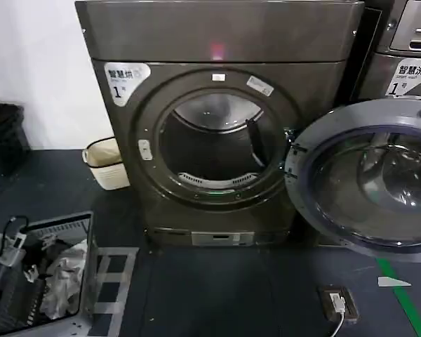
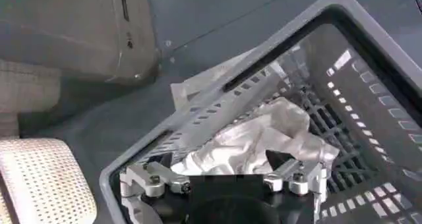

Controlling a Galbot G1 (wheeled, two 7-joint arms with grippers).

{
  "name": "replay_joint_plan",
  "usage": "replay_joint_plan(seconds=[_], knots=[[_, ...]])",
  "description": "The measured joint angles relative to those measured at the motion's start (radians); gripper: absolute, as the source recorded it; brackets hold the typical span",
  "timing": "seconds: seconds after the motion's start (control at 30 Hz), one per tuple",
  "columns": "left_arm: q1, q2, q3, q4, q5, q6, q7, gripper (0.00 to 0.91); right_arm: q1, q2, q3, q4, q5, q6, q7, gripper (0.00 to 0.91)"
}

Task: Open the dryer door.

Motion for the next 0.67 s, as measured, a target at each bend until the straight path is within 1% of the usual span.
replay_joint_plan(seconds=[0.3, 0.67], knots=[[0.0, 0.003, -0.015, 0.009, 0.039, -0.011, 0.037, 0.907, -0.002, 0.004, 0.002, 0.004, 0.0, 0.001, -0.003, 0.907], [0.003, -0.005, -0.019, 0.014, 0.058, -0.022, 0.039, 0.907, 0.003, 0.008, -0.002, 0.007, -0.005, 0.0, -0.004, 0.907]])
